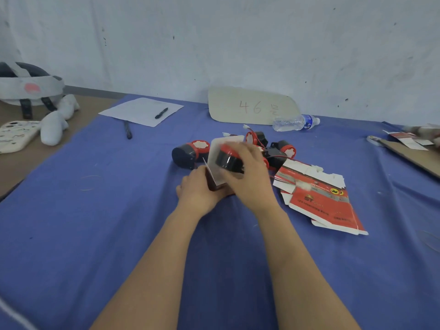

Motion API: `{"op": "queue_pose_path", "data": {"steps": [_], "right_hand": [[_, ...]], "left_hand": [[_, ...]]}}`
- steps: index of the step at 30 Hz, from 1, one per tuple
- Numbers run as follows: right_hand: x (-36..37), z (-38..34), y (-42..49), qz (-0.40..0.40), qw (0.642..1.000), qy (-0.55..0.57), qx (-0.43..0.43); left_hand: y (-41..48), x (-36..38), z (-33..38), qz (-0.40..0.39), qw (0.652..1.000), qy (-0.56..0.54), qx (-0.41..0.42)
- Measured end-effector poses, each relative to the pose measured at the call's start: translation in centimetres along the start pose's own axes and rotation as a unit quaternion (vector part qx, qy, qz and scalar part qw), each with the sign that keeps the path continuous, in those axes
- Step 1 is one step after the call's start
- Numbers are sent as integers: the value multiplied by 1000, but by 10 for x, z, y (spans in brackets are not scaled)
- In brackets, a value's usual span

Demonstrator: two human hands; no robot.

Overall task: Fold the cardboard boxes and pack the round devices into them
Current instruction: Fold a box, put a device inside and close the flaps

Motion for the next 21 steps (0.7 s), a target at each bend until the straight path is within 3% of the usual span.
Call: {"op": "queue_pose_path", "data": {"steps": [3, 13, 16, 21], "right_hand": [[9, 3, -1, -48, 998, -38, 7], [7, 0, -2, -6, 1000, -25, -7], [10, 4, -1, -45, 996, -68, 30], [0, 5, 4, 21, 974, -211, 78]], "left_hand": [[0, -3, -3, -22, 999, -21, 15], [0, -7, -6, -116, 981, -139, 71], [-2, -4, -4, -121, 980, -140, 65], [-2, 0, 0, -125, 982, -136, 44]]}}
Point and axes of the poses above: each hand's wrist, its own y-axis towards the middle knuckle, its own x-axis out of the palm, z = x × y, the point moved 2 cm from there along y, towards the middle knuckle, and after that the axes turned 2 degrees about -y, right-handed, at the moved point
